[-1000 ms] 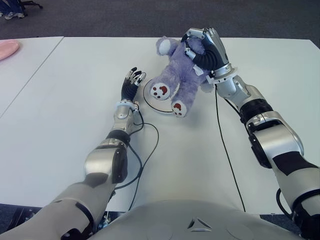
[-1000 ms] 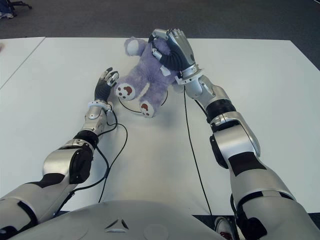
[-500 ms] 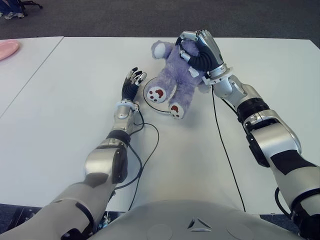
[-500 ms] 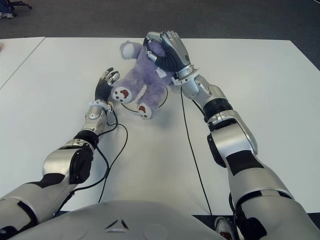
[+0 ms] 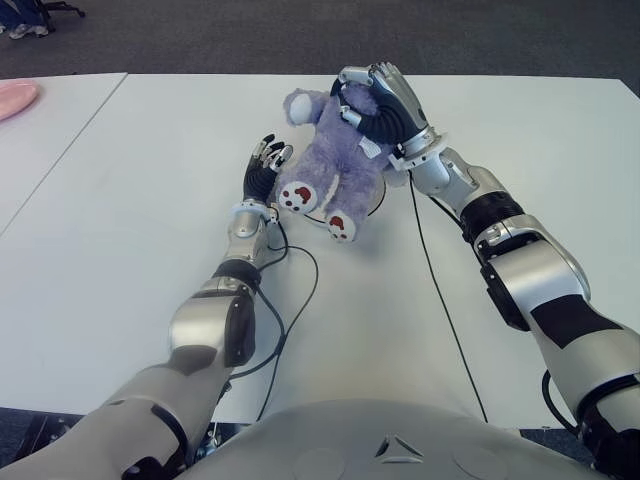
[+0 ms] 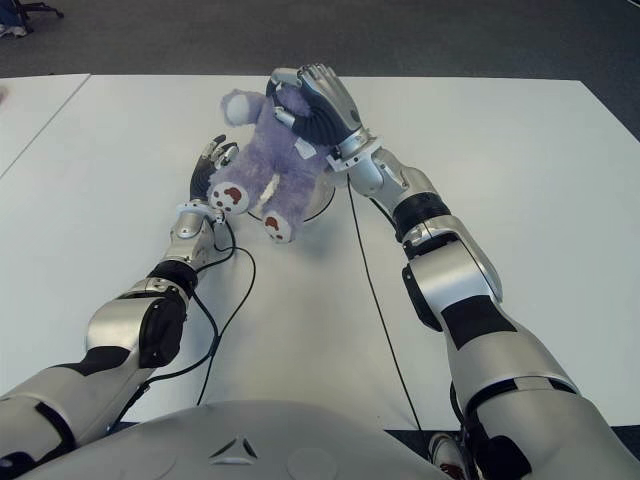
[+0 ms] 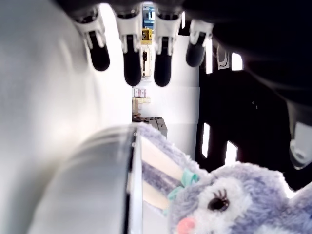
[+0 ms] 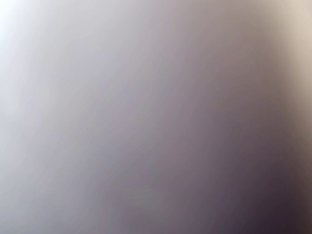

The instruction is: Put the doll into the plate.

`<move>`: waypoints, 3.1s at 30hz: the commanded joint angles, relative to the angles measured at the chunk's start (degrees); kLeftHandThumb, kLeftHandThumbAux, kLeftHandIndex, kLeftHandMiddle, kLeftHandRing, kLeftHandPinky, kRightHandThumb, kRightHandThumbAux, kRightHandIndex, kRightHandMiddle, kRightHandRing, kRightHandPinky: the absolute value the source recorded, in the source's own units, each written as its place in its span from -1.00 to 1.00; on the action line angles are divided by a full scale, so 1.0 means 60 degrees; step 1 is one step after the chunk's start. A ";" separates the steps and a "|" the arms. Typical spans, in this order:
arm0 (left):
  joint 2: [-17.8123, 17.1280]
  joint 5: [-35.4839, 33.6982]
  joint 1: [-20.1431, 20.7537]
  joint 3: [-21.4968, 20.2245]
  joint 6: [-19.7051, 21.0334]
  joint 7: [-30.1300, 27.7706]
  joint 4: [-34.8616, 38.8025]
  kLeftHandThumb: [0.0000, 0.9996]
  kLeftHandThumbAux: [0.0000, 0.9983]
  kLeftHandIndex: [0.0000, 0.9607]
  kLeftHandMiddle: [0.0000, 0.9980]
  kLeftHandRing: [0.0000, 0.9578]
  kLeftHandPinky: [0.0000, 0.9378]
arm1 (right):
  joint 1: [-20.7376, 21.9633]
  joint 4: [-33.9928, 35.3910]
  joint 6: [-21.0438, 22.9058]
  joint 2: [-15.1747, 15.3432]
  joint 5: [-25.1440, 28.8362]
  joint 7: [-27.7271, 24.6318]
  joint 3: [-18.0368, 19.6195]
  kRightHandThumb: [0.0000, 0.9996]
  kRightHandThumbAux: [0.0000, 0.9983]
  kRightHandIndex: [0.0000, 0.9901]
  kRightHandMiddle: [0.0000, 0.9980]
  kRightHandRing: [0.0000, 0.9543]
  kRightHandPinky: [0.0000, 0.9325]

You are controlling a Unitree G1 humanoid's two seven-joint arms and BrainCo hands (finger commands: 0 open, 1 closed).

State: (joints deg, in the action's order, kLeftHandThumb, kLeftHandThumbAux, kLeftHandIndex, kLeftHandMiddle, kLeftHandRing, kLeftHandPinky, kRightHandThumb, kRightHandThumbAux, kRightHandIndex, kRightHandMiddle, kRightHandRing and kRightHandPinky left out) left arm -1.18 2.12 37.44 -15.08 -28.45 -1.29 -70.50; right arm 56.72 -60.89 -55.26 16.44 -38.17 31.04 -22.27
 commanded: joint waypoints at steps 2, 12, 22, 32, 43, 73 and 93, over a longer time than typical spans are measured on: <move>0.0627 -0.0109 -0.1657 -0.0105 0.1267 -0.0093 -0.1256 -1.00 -0.07 -0.75 -0.62 -0.65 -0.72 | 0.0256 -0.0121 -0.0108 -0.0311 0.0089 -0.0353 -0.0082 0.40 0.45 -0.12 0.72 0.78 0.79; 0.0677 -0.0104 -0.1695 -0.0087 0.1172 -0.0137 -0.1236 -1.00 -0.02 -0.75 -0.63 -0.67 -0.74 | -0.0037 -0.0325 -0.0158 -0.0671 0.0157 -0.0574 -0.0127 0.40 0.45 -0.12 0.71 0.77 0.78; 0.0756 -0.0030 -0.1709 -0.0001 0.1001 -0.0005 -0.1225 -1.00 -0.04 -0.74 -0.64 -0.68 -0.75 | -0.0233 -0.0765 -0.0121 -0.0931 0.0324 -0.1142 -0.0104 0.41 0.45 -0.11 0.72 0.78 0.81; 0.0789 -0.0076 -0.1669 -0.0022 0.1139 0.0134 -0.1233 -1.00 -0.04 -0.74 -0.64 -0.67 -0.74 | -0.0716 -0.1188 -0.0204 -0.0933 0.1214 -0.3982 -0.0037 0.36 0.46 -0.14 0.26 0.36 0.36; 0.0864 -0.0133 -0.1683 -0.0039 0.0967 0.0126 -0.1176 -1.00 -0.07 -0.86 -0.69 -0.69 -0.72 | -0.1009 -0.0842 0.0149 -0.0722 0.2604 -0.6965 0.0226 -0.98 0.19 -0.81 -0.89 -0.81 -0.74; 0.0804 -0.0133 -0.1786 -0.0020 0.0605 -0.0105 -0.1172 -1.00 -0.06 -0.91 -0.66 -0.62 -0.63 | -0.1022 -0.0389 0.0639 -0.0592 0.2959 -0.8153 0.0237 -0.98 0.13 -0.92 -1.00 -1.00 -1.00; 0.0731 0.0024 -0.1731 0.0107 0.1032 0.0121 -0.1227 -1.00 -0.04 -0.81 -0.63 -0.65 -0.73 | -0.0038 -0.0922 0.0936 -0.0635 0.3912 -0.8806 0.1061 -1.00 0.01 -1.00 -1.00 -1.00 -1.00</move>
State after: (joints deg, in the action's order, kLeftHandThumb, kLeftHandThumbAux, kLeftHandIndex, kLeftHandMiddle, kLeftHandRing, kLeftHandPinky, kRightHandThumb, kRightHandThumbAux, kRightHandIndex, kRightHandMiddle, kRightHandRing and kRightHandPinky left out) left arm 0.16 1.71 37.33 -14.97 -30.10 -1.30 -70.49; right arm 54.01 -63.87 -52.31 13.09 -17.48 -17.66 -17.99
